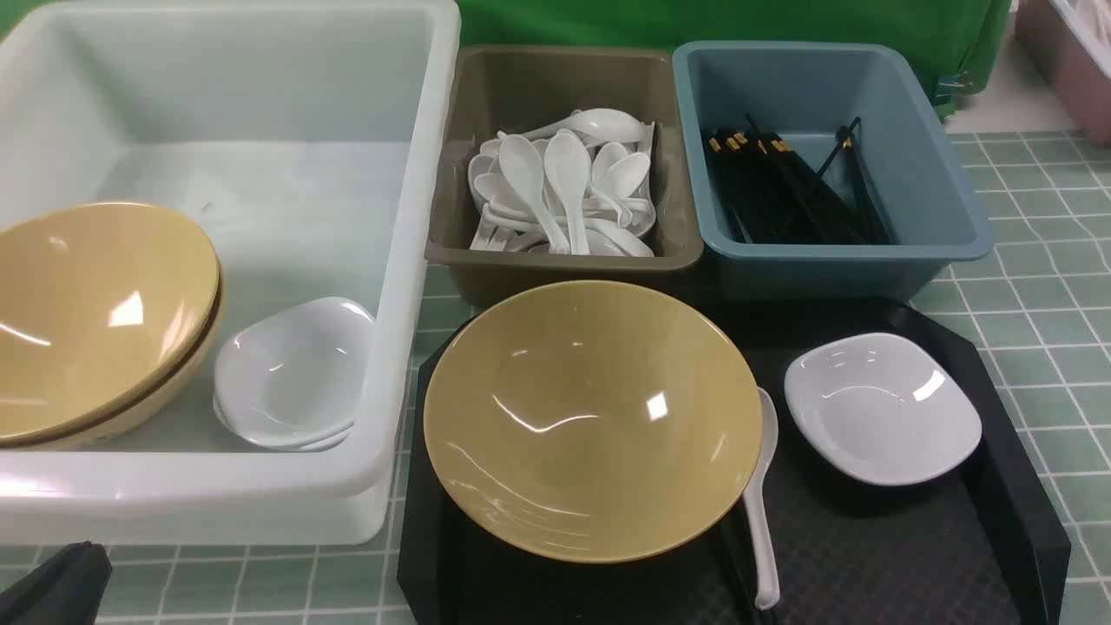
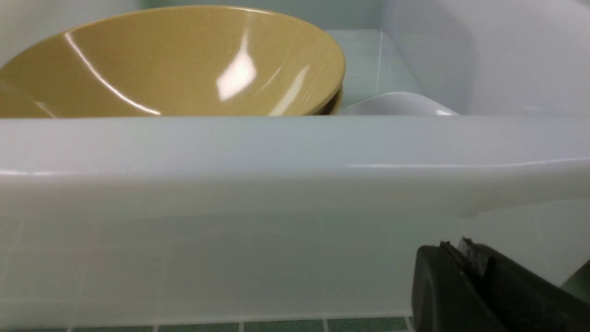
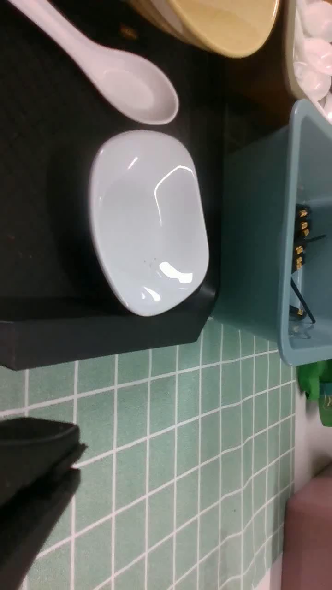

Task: On blue table put chopsticks spoon bowls plates into blue grey white boxes.
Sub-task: 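Grasp the large bowl on the tray by its rim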

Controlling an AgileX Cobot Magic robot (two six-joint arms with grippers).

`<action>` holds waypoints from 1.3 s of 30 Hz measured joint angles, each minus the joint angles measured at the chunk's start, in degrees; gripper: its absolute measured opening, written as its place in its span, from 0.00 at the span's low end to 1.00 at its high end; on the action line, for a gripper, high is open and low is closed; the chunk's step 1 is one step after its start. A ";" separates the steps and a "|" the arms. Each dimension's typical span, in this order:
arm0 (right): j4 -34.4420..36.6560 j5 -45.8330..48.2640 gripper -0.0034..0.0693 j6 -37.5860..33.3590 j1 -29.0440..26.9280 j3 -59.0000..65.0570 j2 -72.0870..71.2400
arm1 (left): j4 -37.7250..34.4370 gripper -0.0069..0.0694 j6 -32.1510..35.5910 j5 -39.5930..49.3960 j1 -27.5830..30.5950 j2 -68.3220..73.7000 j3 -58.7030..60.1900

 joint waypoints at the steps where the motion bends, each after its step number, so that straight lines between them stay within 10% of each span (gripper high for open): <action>1: 0.00 0.00 0.18 0.00 0.00 0.00 0.00 | 0.00 0.09 0.00 0.00 0.00 0.00 0.00; 39: 0.00 -3.16 0.24 -0.06 0.00 0.13 0.00 | 0.30 0.09 0.22 -2.89 0.00 0.00 0.05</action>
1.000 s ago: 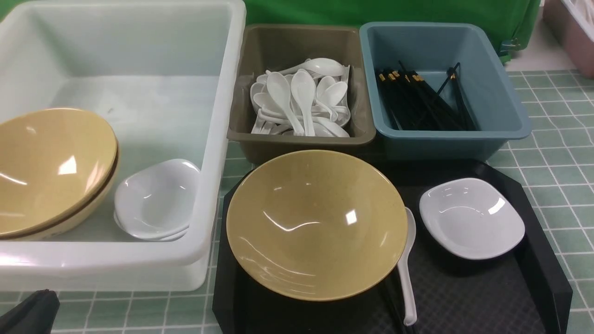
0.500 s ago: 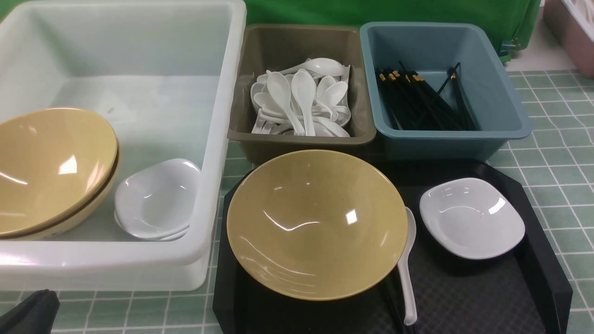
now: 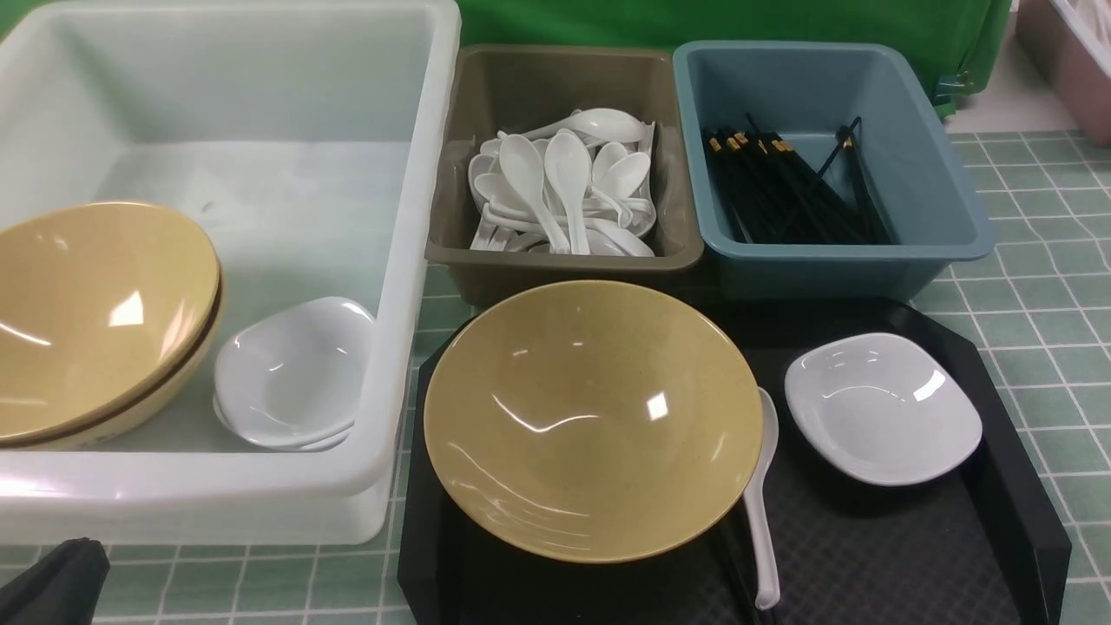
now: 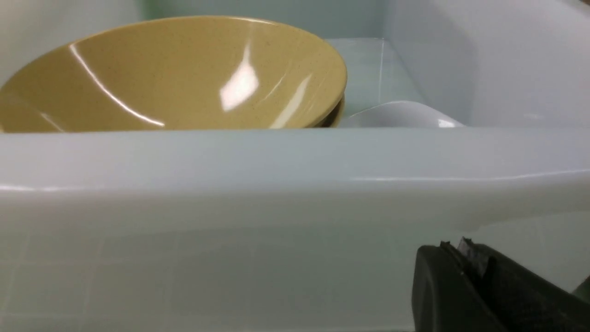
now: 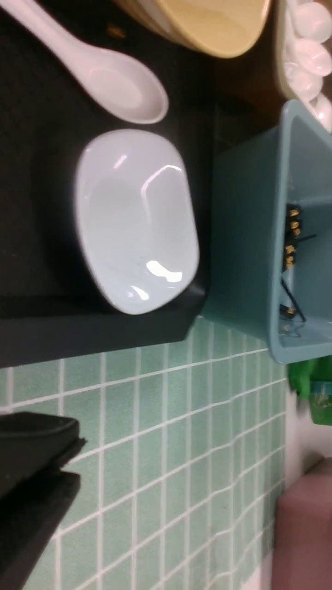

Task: On blue table put chopsticks spoon bowls plates into blue grey white boxes.
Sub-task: 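Grasp the large bowl on the tray by its rim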

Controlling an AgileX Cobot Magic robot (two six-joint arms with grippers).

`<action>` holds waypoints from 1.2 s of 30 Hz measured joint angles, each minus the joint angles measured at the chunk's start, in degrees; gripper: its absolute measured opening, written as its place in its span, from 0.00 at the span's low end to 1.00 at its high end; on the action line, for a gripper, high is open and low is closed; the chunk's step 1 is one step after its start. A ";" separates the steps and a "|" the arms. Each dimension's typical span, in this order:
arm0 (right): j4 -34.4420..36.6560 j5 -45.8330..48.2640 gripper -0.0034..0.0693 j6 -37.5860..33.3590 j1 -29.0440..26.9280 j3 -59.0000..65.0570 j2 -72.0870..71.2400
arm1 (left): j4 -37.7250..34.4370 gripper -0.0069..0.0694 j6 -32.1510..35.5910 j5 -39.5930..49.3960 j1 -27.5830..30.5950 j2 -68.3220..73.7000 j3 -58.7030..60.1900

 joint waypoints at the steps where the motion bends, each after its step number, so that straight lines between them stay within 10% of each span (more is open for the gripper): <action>1: 0.00 -2.46 0.24 0.00 0.00 0.05 0.00 | 0.00 0.09 0.00 -2.92 0.00 0.00 0.00; 7: 0.00 -20.73 0.24 1.23 0.00 0.12 0.00 | -0.47 0.09 0.00 -21.95 0.00 0.00 0.04; 13: 0.11 -47.84 0.25 18.32 0.00 0.12 0.00 | -0.75 0.09 -0.08 -48.84 0.00 0.00 0.04; 18: 0.30 -52.31 0.26 23.32 0.00 0.12 -0.03 | -0.82 0.09 -4.02 -59.16 0.00 0.00 -0.01; 36: 0.41 -4.83 0.10 8.30 0.00 -22.25 26.18 | -5.96 0.10 -16.39 -11.81 -1.38 36.87 -37.49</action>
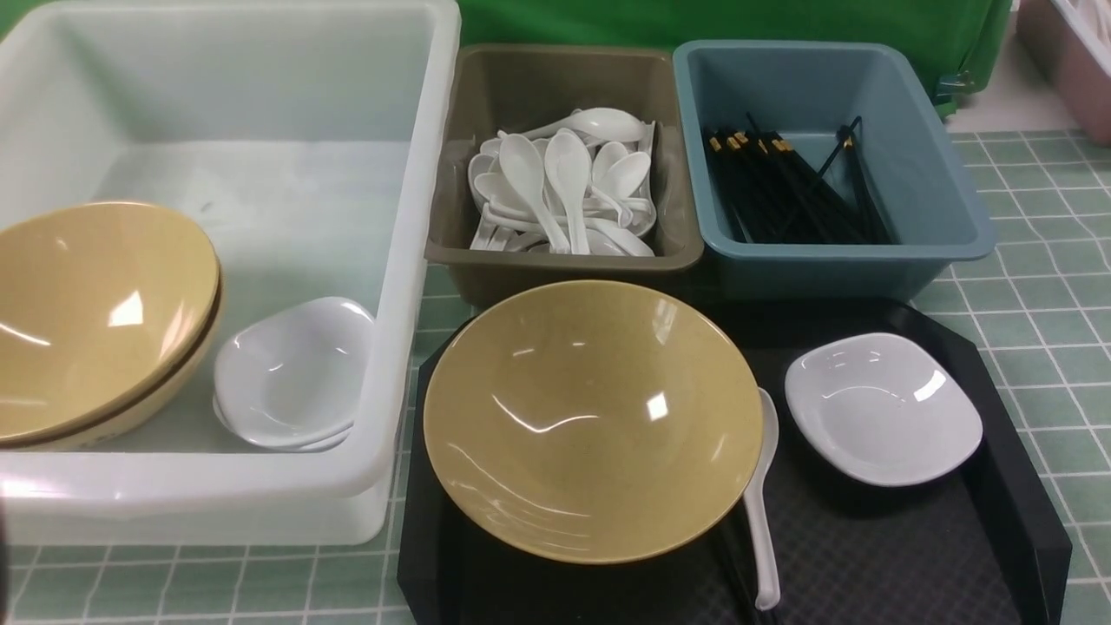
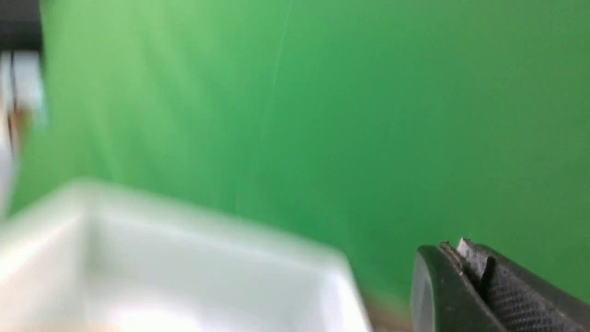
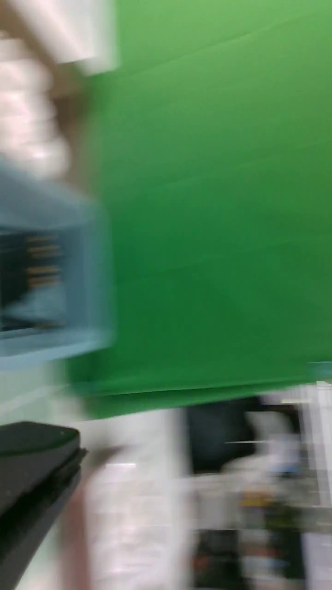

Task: On blue table put chopsticks spoon bowls plates into blue grey white boxes.
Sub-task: 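Grasp the large bowl on the tray by its rim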

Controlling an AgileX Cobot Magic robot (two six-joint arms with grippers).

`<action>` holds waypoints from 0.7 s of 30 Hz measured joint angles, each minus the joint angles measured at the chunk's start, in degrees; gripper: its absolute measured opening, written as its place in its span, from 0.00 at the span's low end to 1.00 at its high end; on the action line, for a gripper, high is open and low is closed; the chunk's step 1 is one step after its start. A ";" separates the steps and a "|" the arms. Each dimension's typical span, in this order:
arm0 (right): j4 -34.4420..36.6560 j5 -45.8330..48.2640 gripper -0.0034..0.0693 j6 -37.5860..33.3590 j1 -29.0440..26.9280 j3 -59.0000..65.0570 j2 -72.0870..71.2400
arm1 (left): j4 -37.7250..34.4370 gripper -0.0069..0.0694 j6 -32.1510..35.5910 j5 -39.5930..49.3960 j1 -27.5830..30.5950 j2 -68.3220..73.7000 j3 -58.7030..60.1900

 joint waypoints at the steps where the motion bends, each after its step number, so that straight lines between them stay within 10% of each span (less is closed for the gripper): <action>1: 0.00 3.98 0.10 1.26 0.00 0.00 2.25 | -0.13 0.10 -0.47 6.19 -1.60 3.99 -1.96; 8: 1.49 23.21 0.10 -3.09 0.69 0.00 9.99 | -6.64 0.10 12.19 37.22 -16.59 22.79 -18.07; 13: 10.90 24.93 0.10 -16.11 4.95 -0.05 12.67 | -9.20 0.10 22.60 40.54 -28.95 36.39 -26.03; 21: 21.30 26.27 0.10 -31.36 12.43 -0.11 16.68 | -0.17 0.10 20.89 42.84 -39.04 56.45 -36.85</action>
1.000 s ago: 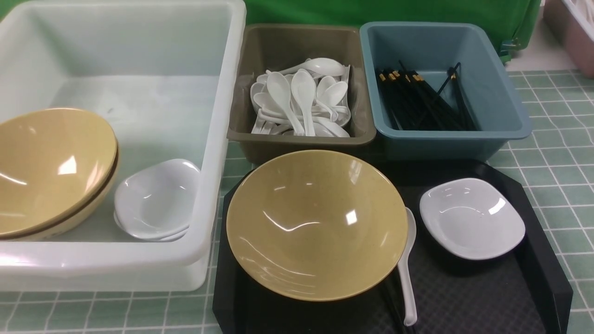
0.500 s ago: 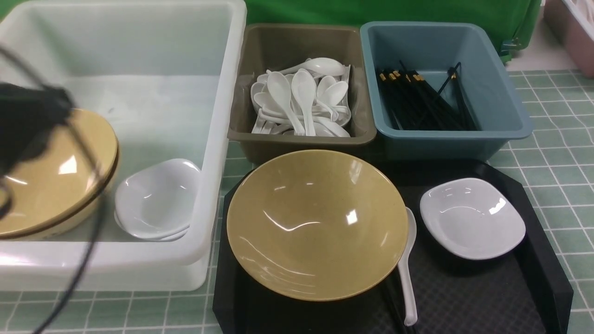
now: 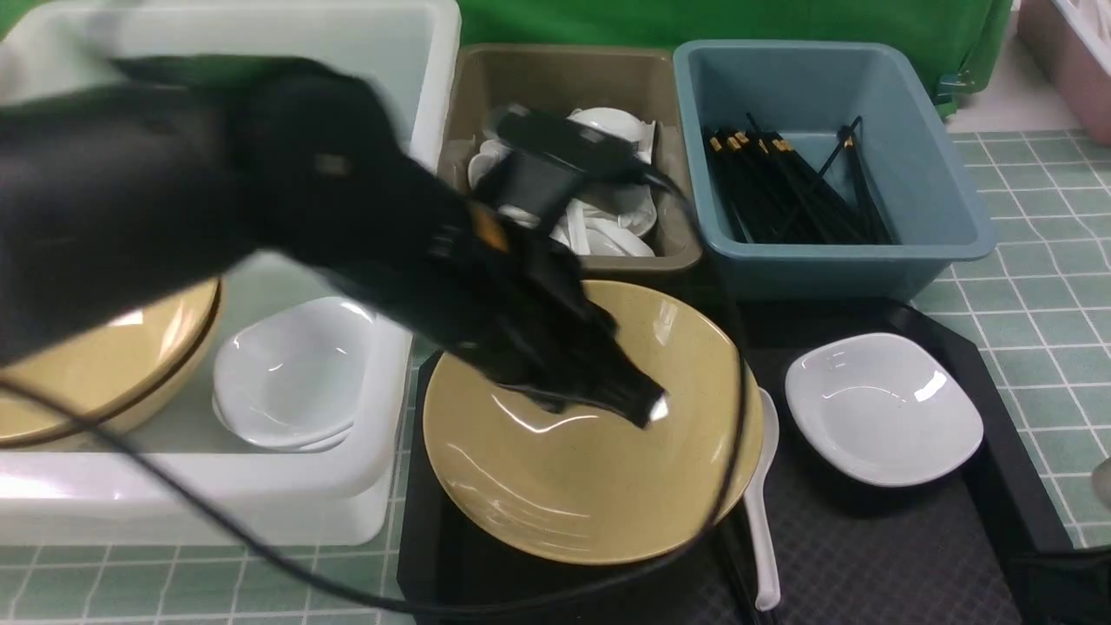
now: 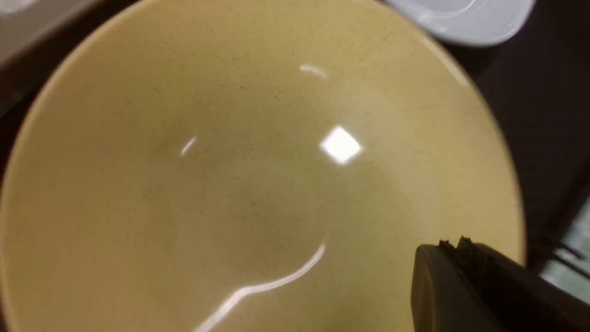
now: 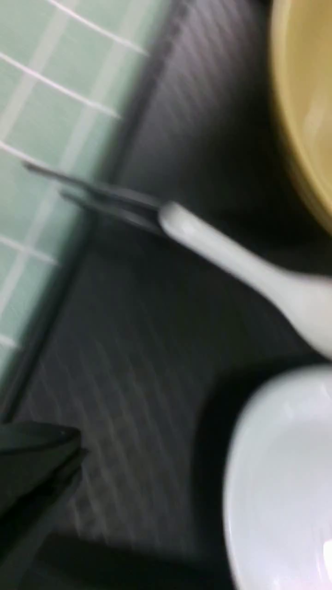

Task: On blue table put chopsticks spoon bowls plates into blue grey white boxes.
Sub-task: 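Grasp the large bowl on the tray by its rim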

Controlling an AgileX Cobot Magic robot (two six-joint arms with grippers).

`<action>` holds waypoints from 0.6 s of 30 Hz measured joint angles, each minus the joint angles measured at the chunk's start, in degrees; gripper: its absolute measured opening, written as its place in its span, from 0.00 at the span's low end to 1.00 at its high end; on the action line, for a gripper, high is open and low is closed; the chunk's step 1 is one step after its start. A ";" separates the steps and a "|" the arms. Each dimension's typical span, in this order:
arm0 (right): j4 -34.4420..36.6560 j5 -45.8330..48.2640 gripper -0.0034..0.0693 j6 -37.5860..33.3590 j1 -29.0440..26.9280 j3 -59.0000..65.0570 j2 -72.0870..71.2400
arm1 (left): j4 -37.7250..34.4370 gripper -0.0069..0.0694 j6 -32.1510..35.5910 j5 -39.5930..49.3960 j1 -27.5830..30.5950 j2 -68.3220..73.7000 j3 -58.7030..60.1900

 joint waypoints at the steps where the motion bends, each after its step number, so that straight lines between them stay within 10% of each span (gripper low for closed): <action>1: 0.32 0.31 0.10 -0.58 1.17 0.00 0.30 | 1.48 0.10 -0.72 0.37 -0.56 2.06 -1.33; 10: 0.68 0.93 0.10 -1.06 4.14 -0.06 0.53 | -0.82 0.10 -2.19 0.90 -1.36 15.71 -9.59; 18: 0.85 -1.26 0.10 -1.06 4.38 -0.06 0.53 | -20.55 0.10 7.14 -1.58 -1.25 19.41 -10.76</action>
